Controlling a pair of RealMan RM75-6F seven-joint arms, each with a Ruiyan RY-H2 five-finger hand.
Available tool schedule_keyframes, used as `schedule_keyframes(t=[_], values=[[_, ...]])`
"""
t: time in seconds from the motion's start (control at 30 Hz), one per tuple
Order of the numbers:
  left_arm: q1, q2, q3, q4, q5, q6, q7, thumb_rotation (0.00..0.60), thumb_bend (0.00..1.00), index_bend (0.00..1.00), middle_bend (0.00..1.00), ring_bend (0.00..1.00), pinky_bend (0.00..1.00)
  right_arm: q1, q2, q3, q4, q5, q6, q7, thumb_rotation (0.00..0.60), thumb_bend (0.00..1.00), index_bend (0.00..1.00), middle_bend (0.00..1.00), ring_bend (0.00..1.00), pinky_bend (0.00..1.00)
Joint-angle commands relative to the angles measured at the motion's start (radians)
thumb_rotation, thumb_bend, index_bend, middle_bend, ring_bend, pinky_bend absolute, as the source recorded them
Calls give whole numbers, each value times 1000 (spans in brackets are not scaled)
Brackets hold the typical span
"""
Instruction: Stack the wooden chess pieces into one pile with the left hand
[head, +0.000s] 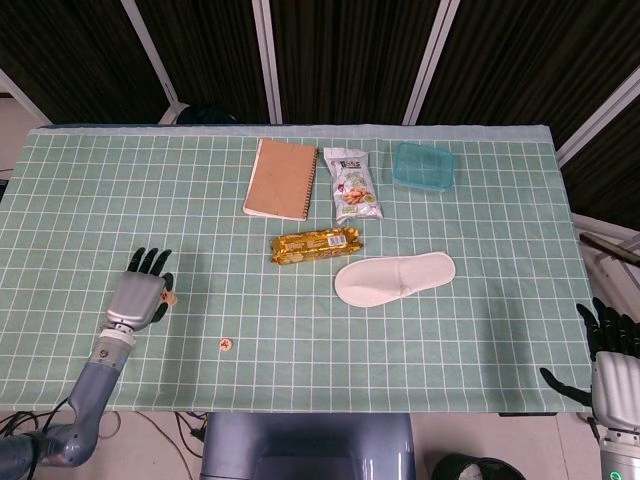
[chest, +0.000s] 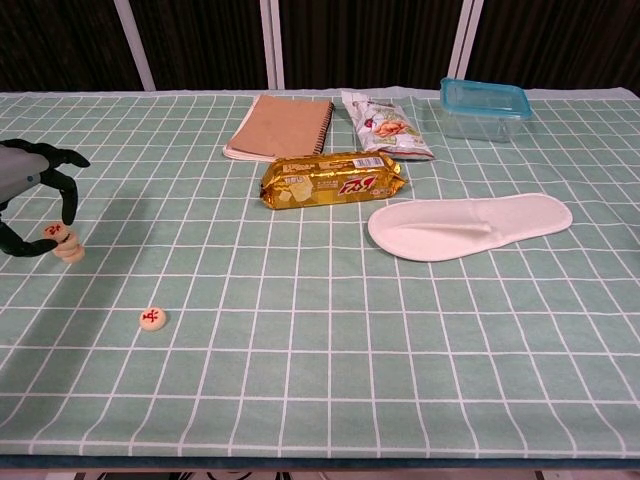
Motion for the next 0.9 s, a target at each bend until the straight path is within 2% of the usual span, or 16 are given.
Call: schedule_keyframes(t=[0.03,0.9], values=[[-2,-4,0,3,-3,-3,1,600,317,498,64,0,0,0,0,0,0,0,1,0,600,204,94,31,0,0],[-8,-17,1,13,-6,4,10,600,317,480,63,0,0,0,0,0,-1,3,-2,-5,600,205,94,31,0,0]])
